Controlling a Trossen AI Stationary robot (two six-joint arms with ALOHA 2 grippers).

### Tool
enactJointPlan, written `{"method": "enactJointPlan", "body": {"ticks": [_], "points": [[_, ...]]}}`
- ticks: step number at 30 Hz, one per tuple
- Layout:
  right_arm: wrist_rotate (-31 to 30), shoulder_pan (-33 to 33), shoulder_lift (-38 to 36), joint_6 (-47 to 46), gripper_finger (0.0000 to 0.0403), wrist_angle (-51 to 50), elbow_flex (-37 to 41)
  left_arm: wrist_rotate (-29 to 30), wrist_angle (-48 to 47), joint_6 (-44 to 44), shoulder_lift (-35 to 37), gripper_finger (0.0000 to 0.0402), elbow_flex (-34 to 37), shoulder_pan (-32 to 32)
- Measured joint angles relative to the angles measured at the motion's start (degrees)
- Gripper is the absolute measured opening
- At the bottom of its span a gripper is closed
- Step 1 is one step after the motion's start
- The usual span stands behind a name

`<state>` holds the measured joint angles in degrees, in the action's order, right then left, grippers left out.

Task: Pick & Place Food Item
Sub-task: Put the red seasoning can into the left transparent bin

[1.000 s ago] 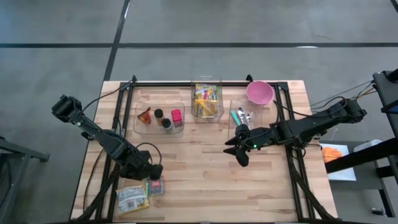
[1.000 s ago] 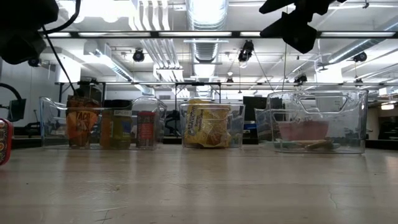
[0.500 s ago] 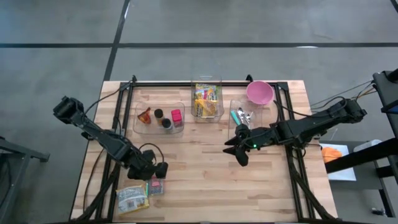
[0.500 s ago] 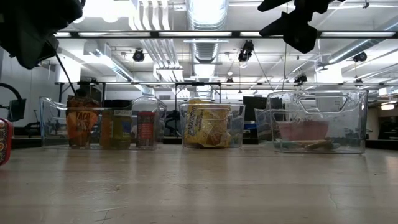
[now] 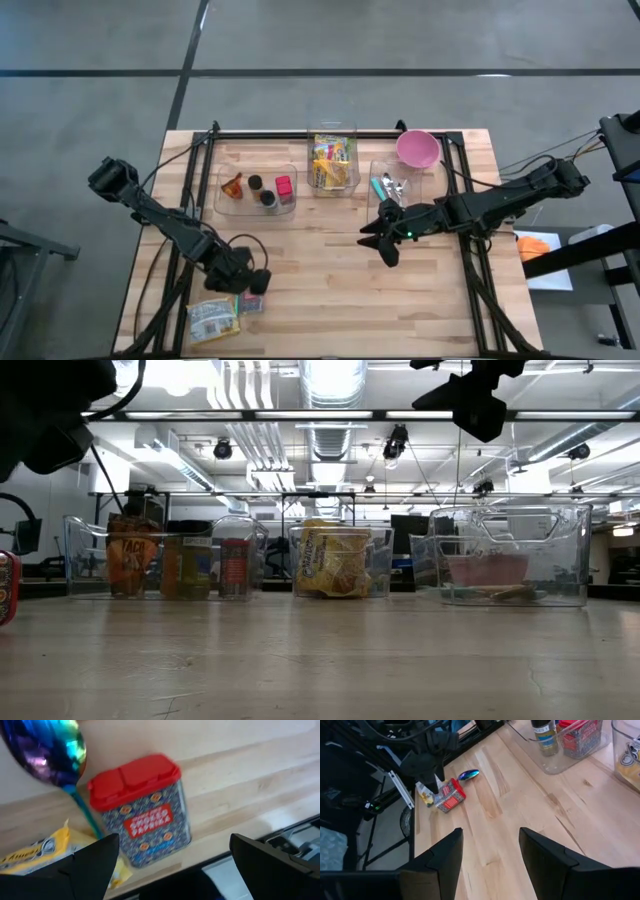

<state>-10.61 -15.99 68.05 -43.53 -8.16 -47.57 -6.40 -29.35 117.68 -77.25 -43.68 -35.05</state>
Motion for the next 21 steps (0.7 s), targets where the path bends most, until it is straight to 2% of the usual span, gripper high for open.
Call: {"method": "enactJointPlan", "body": {"ticks": [4, 14, 21], "points": [[0.0, 0.0, 0.0, 0.0, 0.0190, 0.0, 0.0, -2.7, -0.2, 2.0, 0.0, 0.0385, 0.0, 0.0], [0.0, 0.0, 0.0, 0.5, 0.0190, 0.0, 0.0, -2.4, -0.6, 7.1, -0.5, 0.0385, 0.0, -0.1], [0.0, 0.0, 0.0, 2.1, 0.0190, 0.3, 0.0, -2.2, -0.3, 7.3, -3.9, 0.0385, 0.0, 0.0]]}}
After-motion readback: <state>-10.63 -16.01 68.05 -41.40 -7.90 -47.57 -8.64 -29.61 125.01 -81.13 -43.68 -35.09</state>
